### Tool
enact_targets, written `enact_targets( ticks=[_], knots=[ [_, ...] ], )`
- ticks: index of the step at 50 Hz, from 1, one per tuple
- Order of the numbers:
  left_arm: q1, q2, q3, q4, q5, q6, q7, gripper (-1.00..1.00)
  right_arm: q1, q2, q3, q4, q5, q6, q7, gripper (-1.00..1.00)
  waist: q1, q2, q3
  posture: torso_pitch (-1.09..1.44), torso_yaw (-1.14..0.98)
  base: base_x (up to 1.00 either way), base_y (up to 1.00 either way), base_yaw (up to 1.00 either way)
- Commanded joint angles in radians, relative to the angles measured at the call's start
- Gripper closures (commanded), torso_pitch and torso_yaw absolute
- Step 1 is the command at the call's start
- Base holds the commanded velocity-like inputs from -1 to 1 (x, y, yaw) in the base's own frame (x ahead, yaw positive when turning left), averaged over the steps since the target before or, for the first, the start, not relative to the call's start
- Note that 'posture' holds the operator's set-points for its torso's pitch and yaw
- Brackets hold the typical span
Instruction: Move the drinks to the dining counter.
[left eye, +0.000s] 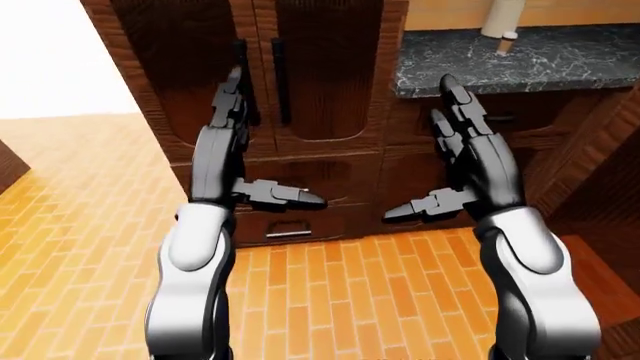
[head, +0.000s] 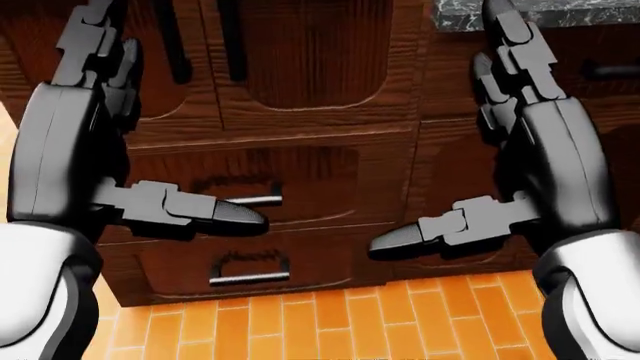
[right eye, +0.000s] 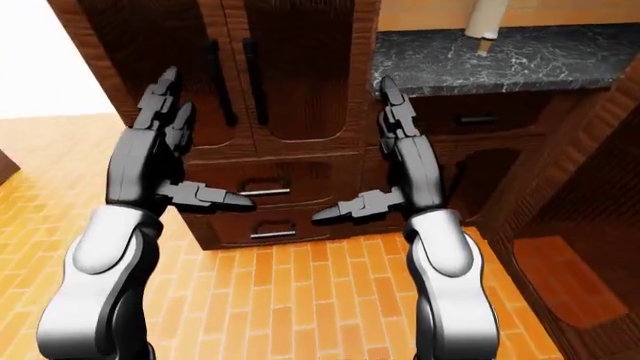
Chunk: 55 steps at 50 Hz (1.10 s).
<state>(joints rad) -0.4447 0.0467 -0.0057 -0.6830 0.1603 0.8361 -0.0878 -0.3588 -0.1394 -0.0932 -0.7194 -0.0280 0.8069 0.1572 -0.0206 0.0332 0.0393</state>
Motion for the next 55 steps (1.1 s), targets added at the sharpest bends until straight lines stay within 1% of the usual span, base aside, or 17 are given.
enact_targets(
  ticks=[1, 2, 5, 11, 19, 23, 25, 26, 38, 39, 41, 43, 46, 47, 48, 49, 55],
  knots=[
    [-0.017, 0.004, 0.002, -0.018, -0.001, -0.017, -0.002, -1.0, -0.02, -0.002, -0.011, -0.026, -0.009, -0.025, -0.005, -1.0, -0.001, 0.023, -0.028, 0.0, 0.0, 0.0, 0.0, 0.0],
    [-0.017, 0.004, 0.0, -0.022, 0.0, -0.013, -0.002, -1.0, -0.018, -0.002, -0.009, -0.023, -0.013, -0.029, -0.005, -1.0, 0.009, -0.014, -0.007, 0.0, 0.0, 0.0, 0.0, 0.0],
    [-0.017, 0.004, 0.0, -0.022, 0.001, -0.013, -0.003, -1.0, -0.019, -0.003, -0.008, -0.022, -0.017, -0.027, -0.001, -1.0, 0.007, -0.032, -0.018, 0.0, 0.0, 0.0, 0.0, 0.0],
    [-0.014, 0.002, -0.003, -0.026, 0.004, -0.011, -0.003, -1.0, -0.015, 0.002, -0.009, -0.021, -0.018, -0.03, 0.001, -1.0, 0.032, 0.02, -0.039, 0.0, 0.0, 0.0, -0.4, 0.0],
    [-0.007, 0.002, 0.002, -0.017, 0.002, -0.027, -0.003, -1.0, -0.013, 0.004, -0.004, -0.008, -0.025, -0.042, 0.002, -1.0, 0.058, -0.014, -0.024, 0.0, 0.0, 0.01, -0.62, 0.0],
    [-0.005, 0.003, 0.003, -0.008, 0.0, -0.036, -0.002, -1.0, -0.013, 0.007, -0.004, -0.004, -0.027, -0.044, 0.001, -1.0, 0.074, -0.071, -0.021, 0.0, 0.0, 0.1, -0.74, 0.0],
    [-0.005, 0.002, 0.003, -0.009, 0.0, -0.035, -0.002, -1.0, -0.013, 0.007, -0.006, -0.004, -0.026, -0.045, 0.001, -1.0, 0.072, -0.159, -0.043, 0.0, 0.0, 0.11, -0.74, 0.0],
    [-0.006, 0.003, 0.002, -0.008, 0.001, -0.037, -0.002, -1.0, -0.013, 0.007, -0.005, -0.005, -0.027, -0.044, 0.001, -1.0, 0.062, -0.11, -0.016, 0.0, 0.0, 0.11, -0.73, 0.0],
    [-0.005, 0.002, -0.002, -0.008, 0.007, -0.039, -0.004, -1.0, -0.012, 0.005, 0.001, 0.0, -0.035, -0.05, 0.007, -1.0, 0.056, -0.006, -0.001, 0.0, 0.0, 0.18, -0.66, 0.0],
    [-0.005, 0.001, -0.002, -0.006, 0.007, -0.041, -0.003, -1.0, -0.015, 0.004, 0.001, -0.005, -0.036, -0.044, 0.009, -1.0, 0.075, -0.029, 0.011, 0.0, 0.0, 0.38, -0.47, 0.0],
    [-0.006, 0.001, -0.002, -0.007, 0.008, -0.04, -0.003, -1.0, -0.014, 0.004, 0.0, -0.005, -0.037, -0.045, 0.011, -1.0, 0.071, -0.005, 0.002, 0.0, 0.0, 0.39, -0.41, 0.0],
    [-0.007, 0.0, -0.005, -0.008, 0.01, -0.038, -0.004, -1.0, -0.013, 0.005, 0.0, -0.003, -0.039, -0.047, 0.011, -1.0, 0.079, -0.012, -0.011, 0.0, 0.0, 0.42, -0.39, 0.0],
    [-0.01, 0.0, -0.006, -0.013, 0.012, -0.031, -0.006, -1.0, -0.014, 0.006, -0.002, -0.004, -0.04, -0.044, 0.012, -1.0, 0.082, -0.079, -0.003, 0.0, 0.0, 0.44, -0.39, 0.0],
    [-0.011, 0.0, -0.005, -0.014, 0.013, -0.03, -0.006, -1.0, -0.015, 0.005, -0.003, -0.009, -0.04, -0.039, 0.013, -1.0, 0.069, -0.148, -0.022, 0.0, 0.0, 0.43, -0.4, 0.0],
    [-0.012, 0.0, -0.004, -0.016, 0.013, -0.026, -0.006, -1.0, -0.014, 0.005, -0.004, -0.009, -0.039, -0.039, 0.013, -1.0, 0.072, -0.107, 0.009, 0.0, 0.0, 0.44, -0.45, 0.0],
    [-0.012, 0.0, -0.006, -0.019, 0.014, -0.024, -0.007, -1.0, -0.014, 0.005, -0.004, -0.008, -0.04, -0.04, 0.014, -1.0, 0.066, -0.111, 0.007, 0.0, 0.0, 0.43, -0.54, 0.0],
    [-0.015, -0.001, -0.003, -0.009, 0.013, -0.033, -0.006, -1.0, -0.018, 0.005, 0.0, 0.0, -0.045, -0.046, 0.012, -1.0, 0.033, -0.037, 0.015, 0.0, 0.0, 0.43, -0.59, 0.0]
  ],
)
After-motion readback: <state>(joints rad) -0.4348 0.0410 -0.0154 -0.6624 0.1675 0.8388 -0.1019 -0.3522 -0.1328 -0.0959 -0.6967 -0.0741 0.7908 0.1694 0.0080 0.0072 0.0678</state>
